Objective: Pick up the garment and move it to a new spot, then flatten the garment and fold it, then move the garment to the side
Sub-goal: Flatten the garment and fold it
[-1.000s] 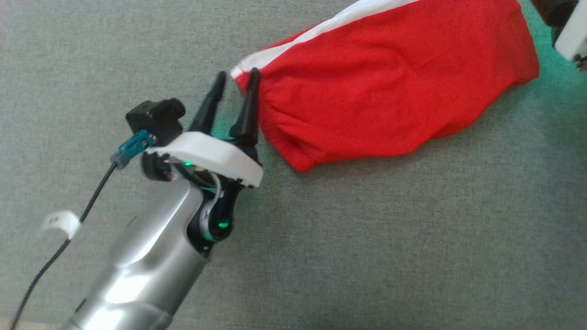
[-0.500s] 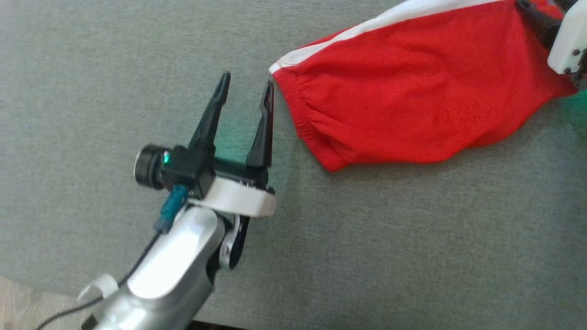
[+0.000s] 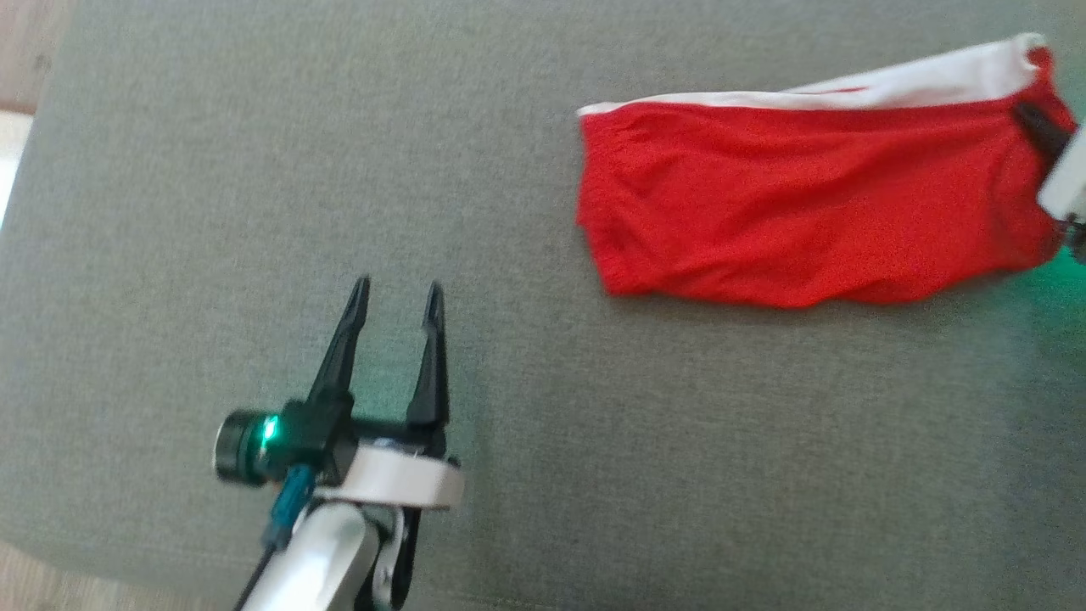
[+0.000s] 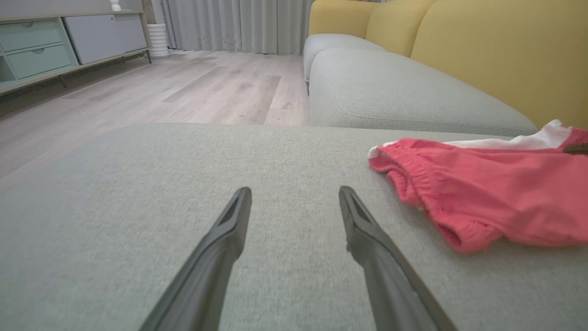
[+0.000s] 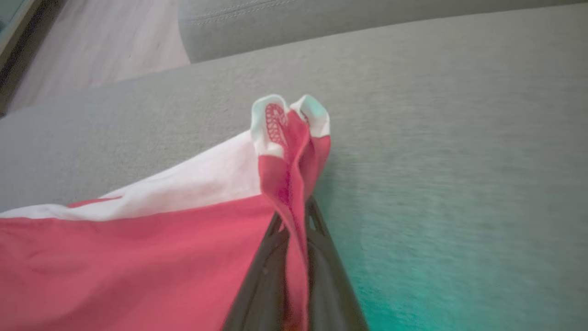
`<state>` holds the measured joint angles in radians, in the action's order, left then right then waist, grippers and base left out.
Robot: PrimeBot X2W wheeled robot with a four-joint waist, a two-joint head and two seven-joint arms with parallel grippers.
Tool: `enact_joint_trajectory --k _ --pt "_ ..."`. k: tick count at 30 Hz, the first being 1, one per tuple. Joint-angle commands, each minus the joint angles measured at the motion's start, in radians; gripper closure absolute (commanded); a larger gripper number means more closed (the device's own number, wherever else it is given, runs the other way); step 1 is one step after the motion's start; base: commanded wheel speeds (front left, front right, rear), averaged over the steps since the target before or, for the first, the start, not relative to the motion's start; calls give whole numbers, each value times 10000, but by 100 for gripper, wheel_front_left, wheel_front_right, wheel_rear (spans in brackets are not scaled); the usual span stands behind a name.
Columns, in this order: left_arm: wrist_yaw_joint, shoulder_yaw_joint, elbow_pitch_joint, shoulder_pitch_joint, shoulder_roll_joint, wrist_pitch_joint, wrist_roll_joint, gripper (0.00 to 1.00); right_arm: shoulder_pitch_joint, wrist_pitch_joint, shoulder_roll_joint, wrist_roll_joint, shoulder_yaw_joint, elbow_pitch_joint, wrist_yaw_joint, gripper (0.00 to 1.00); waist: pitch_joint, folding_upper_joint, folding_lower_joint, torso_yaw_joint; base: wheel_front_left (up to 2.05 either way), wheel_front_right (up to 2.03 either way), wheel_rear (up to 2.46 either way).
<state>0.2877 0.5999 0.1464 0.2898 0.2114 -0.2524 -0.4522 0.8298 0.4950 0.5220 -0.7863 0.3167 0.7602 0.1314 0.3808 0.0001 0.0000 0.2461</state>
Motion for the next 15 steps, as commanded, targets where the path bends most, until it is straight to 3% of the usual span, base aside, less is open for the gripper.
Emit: enact_joint_trajectory --k 1,10,15 --pt "-55 -513 -308 -117 141 -91 152 0 -58 -129 277 -90 -220 -183 -7 100 -384 -1 0 -241 0 0 0" --pt "-683 -1454 -395 -1661 -322 -92 1051 0 -858 -365 531 383 -2356 511 -7 100 -1132 -1 0 -508 0 0 0" --pt "-1016 -1739 -315 -1966 -728 -93 1360 0 -901 381 -322 753 -2611 -445 -7 100 -1326 -1 0 -521 0 0 0"
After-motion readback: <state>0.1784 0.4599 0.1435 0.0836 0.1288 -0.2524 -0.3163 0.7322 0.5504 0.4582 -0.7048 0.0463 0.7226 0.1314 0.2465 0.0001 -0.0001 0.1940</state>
